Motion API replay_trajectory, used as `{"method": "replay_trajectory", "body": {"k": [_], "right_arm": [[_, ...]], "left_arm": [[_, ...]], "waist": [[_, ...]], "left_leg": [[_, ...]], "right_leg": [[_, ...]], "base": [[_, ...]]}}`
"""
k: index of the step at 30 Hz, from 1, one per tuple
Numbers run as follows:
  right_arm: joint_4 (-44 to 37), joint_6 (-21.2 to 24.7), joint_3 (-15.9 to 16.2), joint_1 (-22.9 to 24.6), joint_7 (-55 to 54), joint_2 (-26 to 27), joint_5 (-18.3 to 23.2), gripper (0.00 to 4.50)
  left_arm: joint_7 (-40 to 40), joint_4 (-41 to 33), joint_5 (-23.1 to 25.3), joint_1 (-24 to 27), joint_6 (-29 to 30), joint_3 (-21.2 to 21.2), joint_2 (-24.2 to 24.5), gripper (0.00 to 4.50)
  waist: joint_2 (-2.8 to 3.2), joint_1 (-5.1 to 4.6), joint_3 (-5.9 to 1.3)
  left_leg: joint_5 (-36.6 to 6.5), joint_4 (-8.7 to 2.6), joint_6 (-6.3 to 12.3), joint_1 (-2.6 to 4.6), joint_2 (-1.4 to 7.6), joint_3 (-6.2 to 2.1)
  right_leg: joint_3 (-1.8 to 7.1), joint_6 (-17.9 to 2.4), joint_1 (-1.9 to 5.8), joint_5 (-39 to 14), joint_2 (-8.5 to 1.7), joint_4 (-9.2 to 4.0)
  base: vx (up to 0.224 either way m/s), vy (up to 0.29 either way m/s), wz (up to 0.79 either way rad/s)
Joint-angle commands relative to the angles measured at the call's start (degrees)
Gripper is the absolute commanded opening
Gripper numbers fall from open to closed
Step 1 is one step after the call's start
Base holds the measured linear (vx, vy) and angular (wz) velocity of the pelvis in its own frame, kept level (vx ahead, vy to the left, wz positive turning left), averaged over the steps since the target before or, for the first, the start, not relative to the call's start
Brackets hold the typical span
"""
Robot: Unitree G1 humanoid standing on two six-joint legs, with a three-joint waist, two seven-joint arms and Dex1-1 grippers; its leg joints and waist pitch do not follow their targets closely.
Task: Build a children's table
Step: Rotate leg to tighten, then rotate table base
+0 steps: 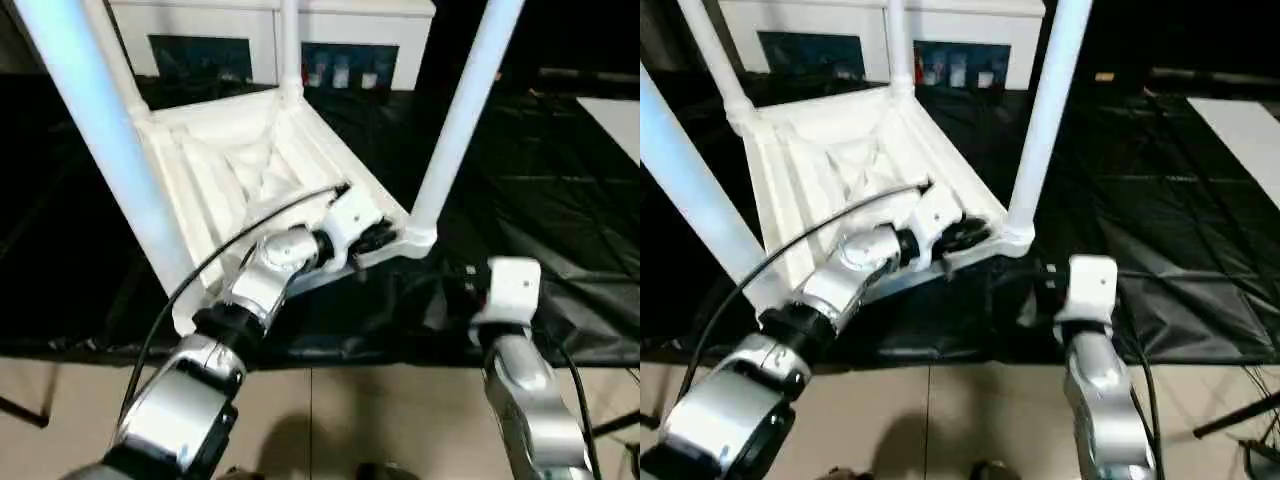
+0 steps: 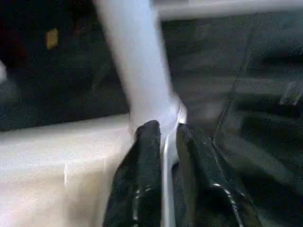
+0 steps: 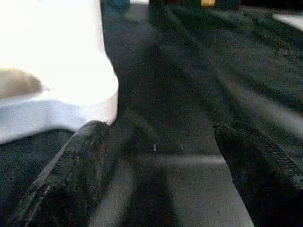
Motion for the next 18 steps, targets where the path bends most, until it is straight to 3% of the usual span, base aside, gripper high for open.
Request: {"method": "replay_trajectory", "body": {"k": [1, 2, 3, 5, 6, 7, 10, 12, 15, 17, 18], "right_arm": [[-2.28, 1.74, -0.78, 0.49, 1.79, -0.67, 0.97, 3.88], [-2.35, 1.86, -0.74, 0.50, 1.92, -0.73, 0.98, 3.88], [-3.22, 3.16, -0.28, 0.65, 3.72, -1.56, 1.46, 3.88], [-3.83, 4.15, 0.46, 0.72, 5.27, -2.62, 1.82, 3.88], [-3.94, 4.26, 0.62, 0.75, 5.53, -2.86, 1.85, 3.88], [-4.02, 4.39, 0.79, 0.78, 5.70, -2.99, 1.89, 3.88], [-4.35, 4.77, 1.48, 0.75, 6.22, -3.18, 1.79, 3.88], [-5.00, 5.39, 2.30, 0.89, 6.97, -3.27, 1.32, 3.88], [-5.41, 5.82, 2.36, 0.97, 7.06, -3.12, 1.18, 3.88], [-6.10, 6.35, 2.80, 1.21, 7.53, -3.12, 0.94, 3.88], [-6.10, 6.35, 2.80, 1.21, 7.53, -3.12, 0.94, 3.88]], "left_arm": [[-6.28, -5.88, -1.50, 3.08, 5.32, -1.68, 1.85, 1.27], [-6.79, -6.38, -1.58, 3.32, 5.75, -1.90, 2.08, 1.37], [-13.29, -13.21, -2.56, 6.49, 11.80, -4.93, 5.50, 1.37], [-17.74, -18.27, -3.35, 8.67, 17.62, -7.35, 8.61, 1.37], [-18.38, -19.06, -3.41, 8.96, 19.19, -7.82, 9.18, 1.37], [-18.49, -18.79, -2.46, 8.93, 20.01, -8.41, 9.59, 1.37], [-11.80, -12.28, 4.14, 6.80, 18.42, -8.21, 8.44, 1.37], [-6.06, -8.65, 7.81, 4.63, 20.23, -8.00, 7.70, 1.37], [-4.14, -8.96, 9.00, 4.10, 22.24, -8.87, 8.21, 1.37], [3.22, -5.25, 9.68, 1.63, 25.00, -8.34, 6.82, 1.37], [3.22, -5.25, 9.68, 1.63, 25.00, -8.34, 6.82, 1.37]], "waist": [[-0.53, 0.12, -4.46], [-0.47, -0.02, -4.38], [-0.39, 0.12, -4.40], [-0.25, -0.25, -4.25], [-0.08, -0.18, -4.26], [-0.11, -0.27, -4.13], [0.05, -0.10, -4.16], [-0.02, 0.15, -4.23], [-0.03, 0.30, -4.25], [-0.05, 0.36, -4.31], [-0.05, 0.35, -4.28]], "left_leg": [[-13.27, -4.44, 4.60, 0.83, 2.74, -1.29], [-13.51, -4.49, 4.43, 0.76, 2.65, -1.29], [-13.68, -4.55, 4.02, 1.00, 2.88, -1.43], [-14.17, -4.67, 3.34, 1.01, 2.85, -1.33], [-15.04, -4.52, 2.57, 1.62, 2.85, -1.17], [-15.81, -4.62, 1.88, 1.42, 2.69, -1.21], [-17.50, -4.60, 0.64, 1.94, 2.69, -1.25], [-17.47, -4.69, 0.07, 1.55, 2.54, -1.43], [-17.00, -4.76, 0.08, 1.30, 2.53, -1.61], [-16.78, -4.63, 0.26, 1.30, 2.41, -1.61], [-16.89, -4.57, 0.35, 1.28, 2.37, -1.51]], "right_leg": [[1.29, -12.61, 3.11, -14.65, -2.89, -3.38], [1.30, -12.16, 3.03, -15.56, -2.79, -3.46], [1.41, -12.06, 3.17, -15.92, -3.05, -3.25], [1.43, -11.46, 2.92, -16.97, -2.76, -3.39], [1.54, -11.31, 2.47, -17.57, -2.62, -3.53], [1.52, -10.89, 2.52, -18.76, -2.57, -3.71], [1.53, -9.83, 2.19, -20.05, -2.40, -4.06], [1.55, -8.75, 2.59, -20.37, -2.48, -4.03], [1.56, -8.35, 2.81, -20.80, -2.69, -4.03], [1.53, -8.31, 2.78, -20.93, -2.69, -4.11], [1.52, -8.29, 2.65, -21.14, -2.58, -4.18]], "base": [[0.000, 0.000, 0.00], [0.000, 0.000, 0.00], [0.000, 0.000, 0.00], [0.000, 0.000, 0.00], [0.000, 0.000, 0.00], [0.000, 0.000, 0.00], [0.000, 0.000, 0.00], [0.000, 0.000, 0.00], [0.000, 0.000, 0.00], [0.000, 0.000, 0.00], [0.000, 0.000, 0.00]]}}
